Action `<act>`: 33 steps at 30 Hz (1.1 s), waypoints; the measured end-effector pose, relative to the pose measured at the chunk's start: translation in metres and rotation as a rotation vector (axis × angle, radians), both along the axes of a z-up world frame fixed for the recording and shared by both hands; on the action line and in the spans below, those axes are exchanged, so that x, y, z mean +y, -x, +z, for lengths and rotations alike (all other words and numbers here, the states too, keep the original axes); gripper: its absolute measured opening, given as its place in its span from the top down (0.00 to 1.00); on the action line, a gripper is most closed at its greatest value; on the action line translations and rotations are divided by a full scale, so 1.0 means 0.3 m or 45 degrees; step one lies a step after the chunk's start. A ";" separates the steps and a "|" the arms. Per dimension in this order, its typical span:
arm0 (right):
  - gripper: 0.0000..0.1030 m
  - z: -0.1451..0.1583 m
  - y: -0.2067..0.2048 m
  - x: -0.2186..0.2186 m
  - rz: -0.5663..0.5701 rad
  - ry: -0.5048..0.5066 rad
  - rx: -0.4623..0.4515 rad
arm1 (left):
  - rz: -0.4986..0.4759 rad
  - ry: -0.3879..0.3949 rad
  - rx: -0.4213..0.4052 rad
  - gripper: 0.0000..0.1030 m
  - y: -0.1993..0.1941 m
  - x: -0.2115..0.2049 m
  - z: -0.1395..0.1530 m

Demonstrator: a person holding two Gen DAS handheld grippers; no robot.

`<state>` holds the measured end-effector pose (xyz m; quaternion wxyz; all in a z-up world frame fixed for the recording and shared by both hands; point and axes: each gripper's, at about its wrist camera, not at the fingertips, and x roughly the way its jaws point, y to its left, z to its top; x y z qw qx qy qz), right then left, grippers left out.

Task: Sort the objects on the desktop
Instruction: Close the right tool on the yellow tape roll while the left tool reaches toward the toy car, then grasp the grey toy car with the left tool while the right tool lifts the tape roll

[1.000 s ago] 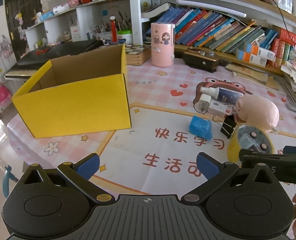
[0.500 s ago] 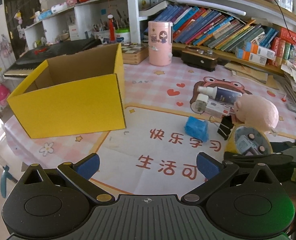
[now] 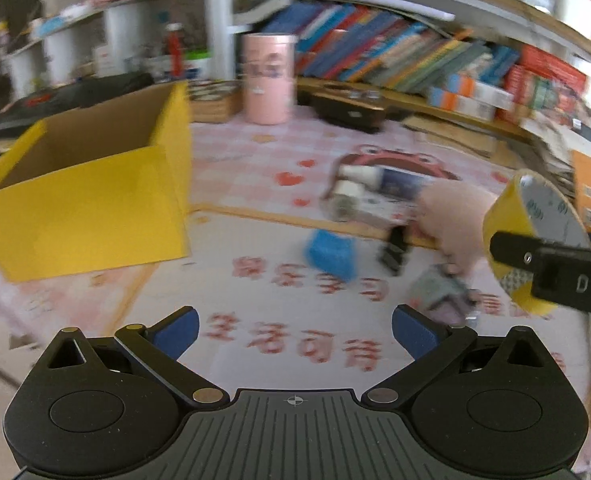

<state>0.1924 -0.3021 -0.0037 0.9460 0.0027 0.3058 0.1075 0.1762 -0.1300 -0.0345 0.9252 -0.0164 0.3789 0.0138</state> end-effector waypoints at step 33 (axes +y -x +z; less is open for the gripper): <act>0.22 -0.010 0.058 -0.201 -0.215 0.078 0.025 | -0.291 0.044 0.018 0.46 -0.150 -0.223 -0.107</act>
